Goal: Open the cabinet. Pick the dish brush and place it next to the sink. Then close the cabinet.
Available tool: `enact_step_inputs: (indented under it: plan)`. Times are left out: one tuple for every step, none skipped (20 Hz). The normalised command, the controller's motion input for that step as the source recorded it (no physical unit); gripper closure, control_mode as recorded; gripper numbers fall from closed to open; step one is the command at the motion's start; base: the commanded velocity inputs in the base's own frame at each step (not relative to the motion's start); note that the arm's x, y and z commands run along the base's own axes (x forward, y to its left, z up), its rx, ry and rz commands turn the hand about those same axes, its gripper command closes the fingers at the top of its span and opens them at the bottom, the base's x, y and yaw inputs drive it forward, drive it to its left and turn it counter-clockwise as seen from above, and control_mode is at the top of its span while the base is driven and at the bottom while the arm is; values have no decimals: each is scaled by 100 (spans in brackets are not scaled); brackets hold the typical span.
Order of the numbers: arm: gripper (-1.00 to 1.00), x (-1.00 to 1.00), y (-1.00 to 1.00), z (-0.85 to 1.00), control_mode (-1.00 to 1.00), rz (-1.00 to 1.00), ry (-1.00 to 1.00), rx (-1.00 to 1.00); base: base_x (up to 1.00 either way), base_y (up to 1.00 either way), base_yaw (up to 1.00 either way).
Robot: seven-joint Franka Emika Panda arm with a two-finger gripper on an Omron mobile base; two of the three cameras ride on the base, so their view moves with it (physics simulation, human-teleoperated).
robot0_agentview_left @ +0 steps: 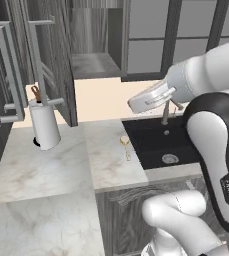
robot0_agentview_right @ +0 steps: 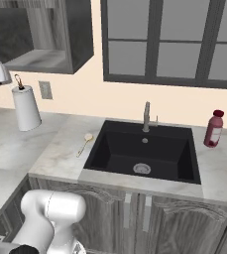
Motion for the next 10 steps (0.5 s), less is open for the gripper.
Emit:
enact_step_inputs:
  plan:
    - [-100, 0, 12, 28, -100, 0, 0, 7, 0, 0, 0]
    - [-100, 0, 13, 33, -100, 0, 0, 6, 0, 0, 0]
    - [-100, -3, 14, 34, -100, 0, 0, 6, 0, 0, 0]
    - [-100, -6, 16, 33, -100, 0, 0, 6, 0, 0, 0]
    - [-100, -7, 17, 33, -100, 0, 0, 6, 0, 0, 0]
    - [-100, -12, 20, 32, -100, 0, 0, 5, 0, 0, 0]
    - [-100, -15, 21, 31, -100, 0, 0, 4, 0, 0, 0]
    - [-100, -16, 23, 25, -100, 0, 0, 5, 0, 0, 0]
    - [-100, -15, 26, 20, -100, 0, 0, 5, 0, 0, 0]
    - [-100, -11, 25, 18, -100, 0, 0, 6, 0, 0, 0]
